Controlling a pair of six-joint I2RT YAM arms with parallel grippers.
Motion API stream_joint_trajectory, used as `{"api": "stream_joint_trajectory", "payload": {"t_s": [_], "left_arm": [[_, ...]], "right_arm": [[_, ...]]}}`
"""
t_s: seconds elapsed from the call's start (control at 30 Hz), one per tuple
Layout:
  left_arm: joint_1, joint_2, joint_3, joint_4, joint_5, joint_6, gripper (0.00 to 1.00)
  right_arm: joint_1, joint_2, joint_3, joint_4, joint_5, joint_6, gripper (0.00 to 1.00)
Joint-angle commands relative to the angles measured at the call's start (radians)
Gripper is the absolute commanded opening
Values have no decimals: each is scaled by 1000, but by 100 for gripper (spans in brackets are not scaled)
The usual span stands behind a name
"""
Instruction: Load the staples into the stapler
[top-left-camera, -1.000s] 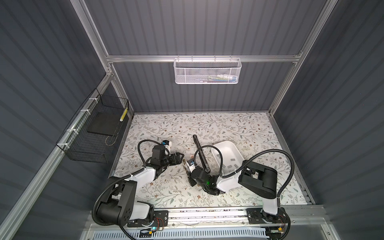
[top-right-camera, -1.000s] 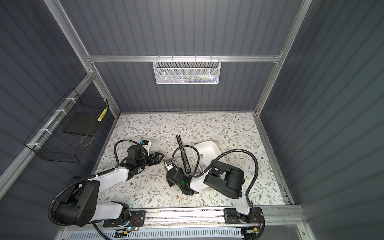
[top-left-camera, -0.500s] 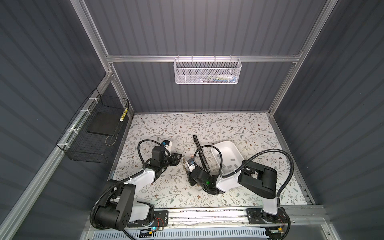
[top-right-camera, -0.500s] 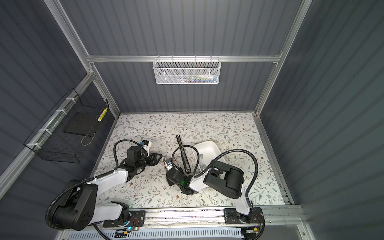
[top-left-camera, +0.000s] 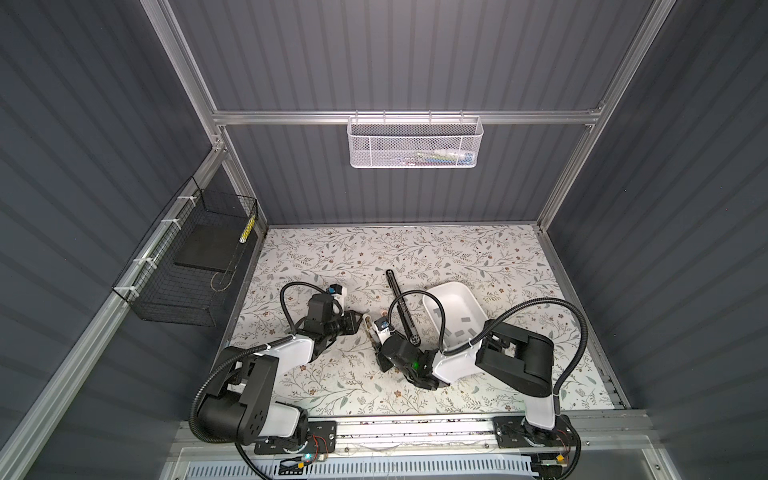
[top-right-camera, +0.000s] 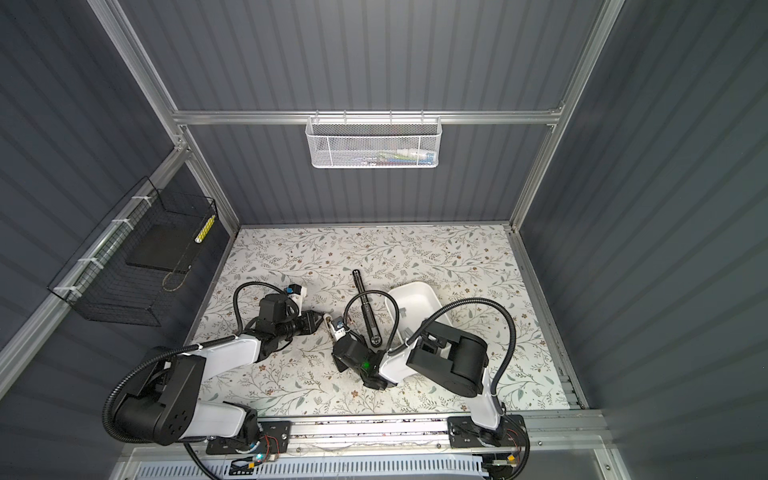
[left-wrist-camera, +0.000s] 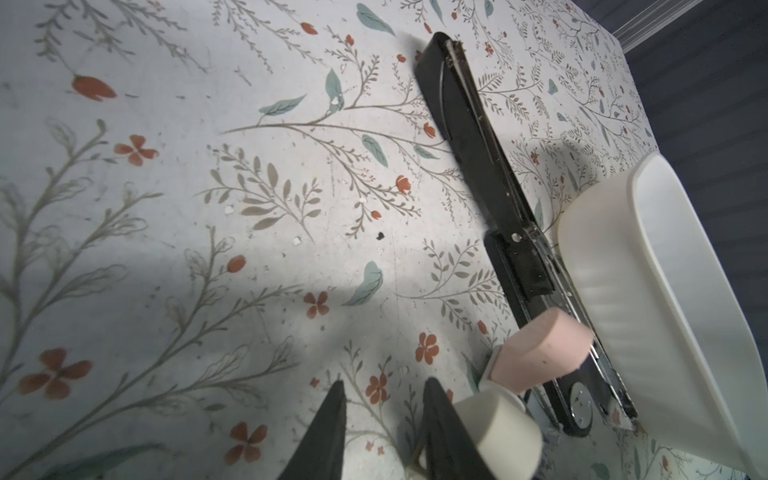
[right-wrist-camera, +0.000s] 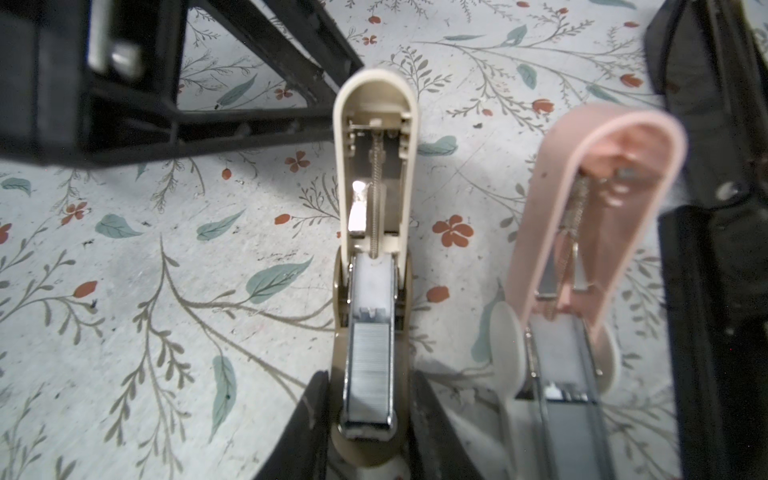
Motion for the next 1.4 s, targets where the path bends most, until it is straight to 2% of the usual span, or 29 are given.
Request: {"api": "stream_joint_trajectory", "payload": {"t_s": [0.0, 0.17, 0.53, 0.7, 0.9, 1.13, 1.27, 1.37], "left_arm": [[-30, -9, 5, 44, 46, 36, 33], [-77, -27, -27, 84, 0, 69, 35], [-99, -114, -120, 182, -34, 81, 36], [-99, -118, -145, 240, -15, 84, 36], [-100, -109, -155, 265, -20, 85, 36], [-100, -134, -161, 248, -42, 83, 37], [-100, -140, -168, 255, -53, 81, 37], [-100, -152, -167, 241, -61, 81, 36]], "right_arm": [[-5, 40, 5, -51, -19, 12, 19], [-7, 44, 16, -57, -16, 13, 19], [-9, 20, -7, -56, 4, 30, 21], [-9, 15, -3, -55, -3, 25, 29], [-6, -31, -27, -60, -21, 28, 52], [-5, -138, -36, -111, -21, 17, 60], [-3, -215, -72, -114, -33, 19, 59], [1, -281, -93, -120, -41, 22, 54]]}}
